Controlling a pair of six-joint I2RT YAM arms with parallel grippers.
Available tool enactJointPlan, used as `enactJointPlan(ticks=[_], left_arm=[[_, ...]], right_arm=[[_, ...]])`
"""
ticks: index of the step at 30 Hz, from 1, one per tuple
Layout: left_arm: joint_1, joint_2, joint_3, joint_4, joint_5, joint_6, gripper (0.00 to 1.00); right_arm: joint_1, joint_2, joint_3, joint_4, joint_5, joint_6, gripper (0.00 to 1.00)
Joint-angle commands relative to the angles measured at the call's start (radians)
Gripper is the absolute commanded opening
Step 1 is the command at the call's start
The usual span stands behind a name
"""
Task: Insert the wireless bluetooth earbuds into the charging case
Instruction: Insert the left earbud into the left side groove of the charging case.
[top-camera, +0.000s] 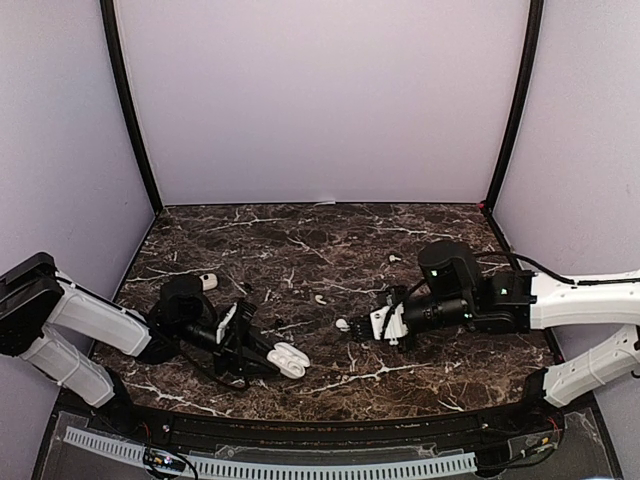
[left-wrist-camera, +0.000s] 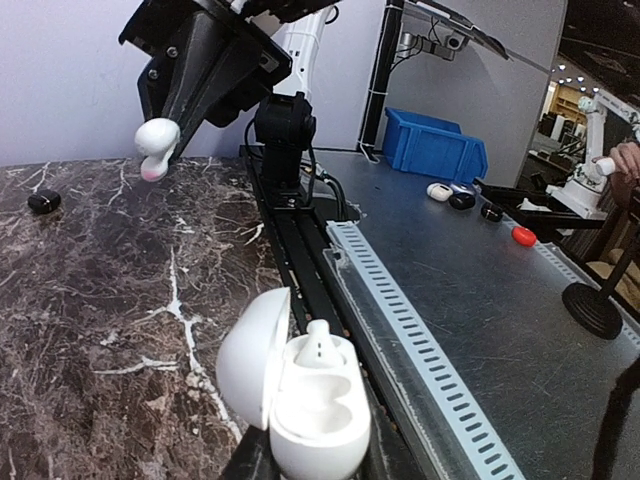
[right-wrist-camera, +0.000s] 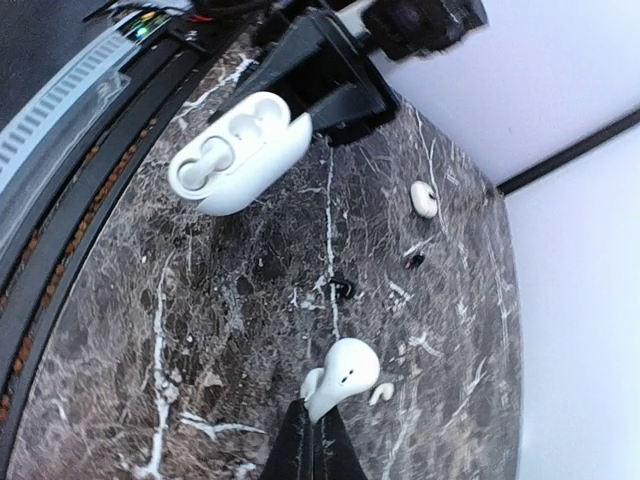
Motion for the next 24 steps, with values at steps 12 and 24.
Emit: enactJointPlan(ticks=[12, 24], left_arm=[[-0.002, 0.216, 0.346, -0.497, 0.278, -0.109, 0.00], [-0.023, 0.324, 0.453, -0.694, 0.392, -0.051, 0.00]], right_arm=[[0.158, -0.062, 0.035, 0.023, 0.110, -0.822, 0.00], [0.258, 0.064, 0.160, -0.155, 0.347, -1.080, 0.00]])
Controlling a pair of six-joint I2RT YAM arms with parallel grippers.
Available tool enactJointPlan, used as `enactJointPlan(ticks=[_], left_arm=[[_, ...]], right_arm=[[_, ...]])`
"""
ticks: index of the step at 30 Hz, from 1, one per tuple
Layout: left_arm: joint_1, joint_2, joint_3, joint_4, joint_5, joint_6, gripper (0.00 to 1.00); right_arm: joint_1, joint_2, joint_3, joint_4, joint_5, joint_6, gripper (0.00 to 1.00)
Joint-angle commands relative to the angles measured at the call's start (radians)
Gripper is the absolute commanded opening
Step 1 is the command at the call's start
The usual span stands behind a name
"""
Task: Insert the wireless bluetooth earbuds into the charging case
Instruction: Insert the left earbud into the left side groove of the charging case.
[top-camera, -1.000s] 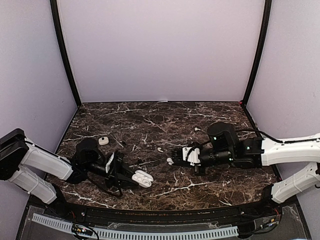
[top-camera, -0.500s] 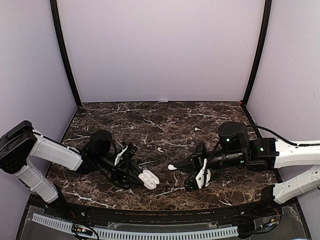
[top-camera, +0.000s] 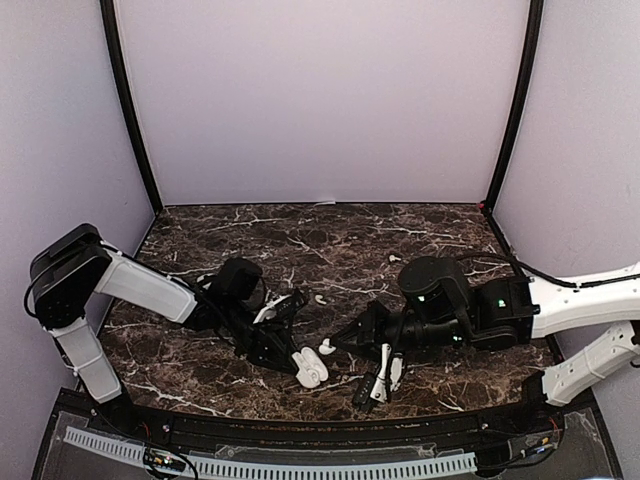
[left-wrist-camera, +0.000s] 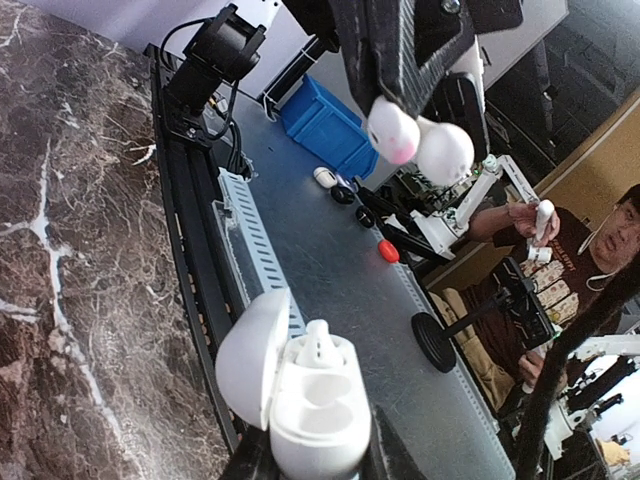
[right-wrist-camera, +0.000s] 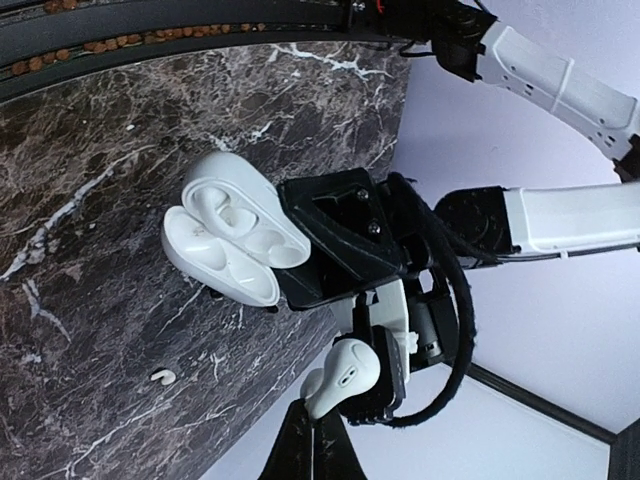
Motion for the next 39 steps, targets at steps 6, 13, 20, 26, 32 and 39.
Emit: enactJointPlan(ticks=[6, 13, 20, 26, 32, 39], left_arm=[[-0.035, 0.066, 0.148, -0.381, 0.069, 0.253, 0.00], [-0.044, 0.122, 0.286, -0.670, 0.077, 0.517, 0.00], [-0.052, 0.182, 0.373, -0.789, 0.071, 0.575, 0.00], [-0.052, 0.197, 0.388, -0.792, 0.077, 0.555, 0.00], [-0.052, 0.203, 0.403, -0.797, 0.079, 0.537, 0.00], [-0.052, 0.226, 0.432, -0.841, 0.087, 0.567, 0.00]], right_arm=[[0.090, 0.079, 0.078, -0.129, 0.220, -0.186, 0.00], [0.126, 0.096, 0.080, -0.160, 0.291, -0.276, 0.00], [0.135, 0.106, 0.050, -0.097, 0.365, -0.362, 0.00], [0.136, 0.087, -0.010, 0.010, 0.392, -0.459, 0.00], [0.136, 0.086, -0.054, 0.102, 0.384, -0.561, 0.00], [0.151, 0.100, -0.058, 0.155, 0.365, -0.638, 0.00]])
